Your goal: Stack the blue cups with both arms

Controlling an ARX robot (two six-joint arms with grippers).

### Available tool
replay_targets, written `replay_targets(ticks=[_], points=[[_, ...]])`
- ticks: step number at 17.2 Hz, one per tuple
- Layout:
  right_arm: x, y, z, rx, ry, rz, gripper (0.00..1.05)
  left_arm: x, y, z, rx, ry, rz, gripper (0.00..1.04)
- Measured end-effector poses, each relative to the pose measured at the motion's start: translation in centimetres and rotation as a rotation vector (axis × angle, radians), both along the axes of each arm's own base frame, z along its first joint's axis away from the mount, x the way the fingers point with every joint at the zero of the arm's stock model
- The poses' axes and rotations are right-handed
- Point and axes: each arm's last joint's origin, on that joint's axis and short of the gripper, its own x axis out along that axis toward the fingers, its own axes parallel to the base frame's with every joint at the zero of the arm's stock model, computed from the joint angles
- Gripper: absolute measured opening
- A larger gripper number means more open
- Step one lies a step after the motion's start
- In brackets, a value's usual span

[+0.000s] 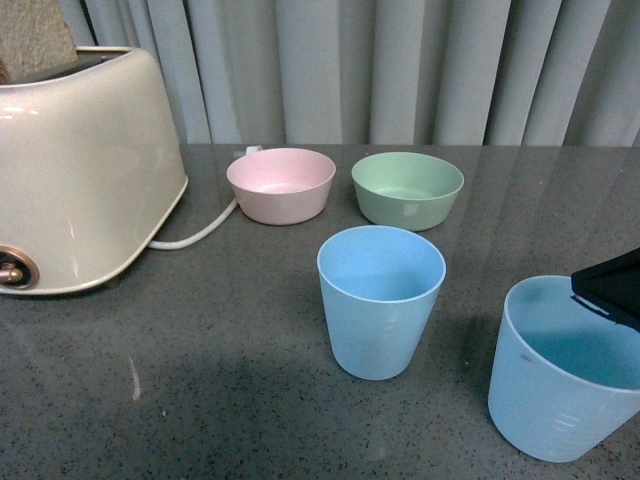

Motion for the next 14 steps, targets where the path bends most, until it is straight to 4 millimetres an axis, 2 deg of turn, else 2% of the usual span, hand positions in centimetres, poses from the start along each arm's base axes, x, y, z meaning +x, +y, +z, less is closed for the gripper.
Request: replay_targets(ticks=[3, 4, 8, 10, 12, 14], points=[[0.2, 0.3, -0.7, -0.023, 0.029, -0.007, 0.98, 0.0, 0.0, 0.0, 0.0, 0.0, 0.0, 0.98], [0.2, 0.4, -0.7, -0.033, 0.032, -0.012, 0.94, 0.0, 0.0, 0.0, 0.0, 0.0, 0.0, 0.98], [0.0, 0.4, -0.8, -0.062, 0.047, -0.035, 0.37, 0.0, 0.0, 0.0, 0.0, 0.0, 0.0, 0.98], [-0.2, 0.4, -0.6, -0.063, 0.046, -0.034, 0.18, 0.0, 0.0, 0.0, 0.0, 0.0, 0.0, 0.98], [-0.2, 0.5, -0.2, -0.062, 0.043, -0.031, 0.04, 0.0, 0.0, 0.0, 0.0, 0.0, 0.0, 0.98], [-0.2, 0.4, 0.4, -0.059, 0.027, -0.033, 0.02, 0.0, 0.0, 0.0, 0.0, 0.0, 0.0, 0.98]])
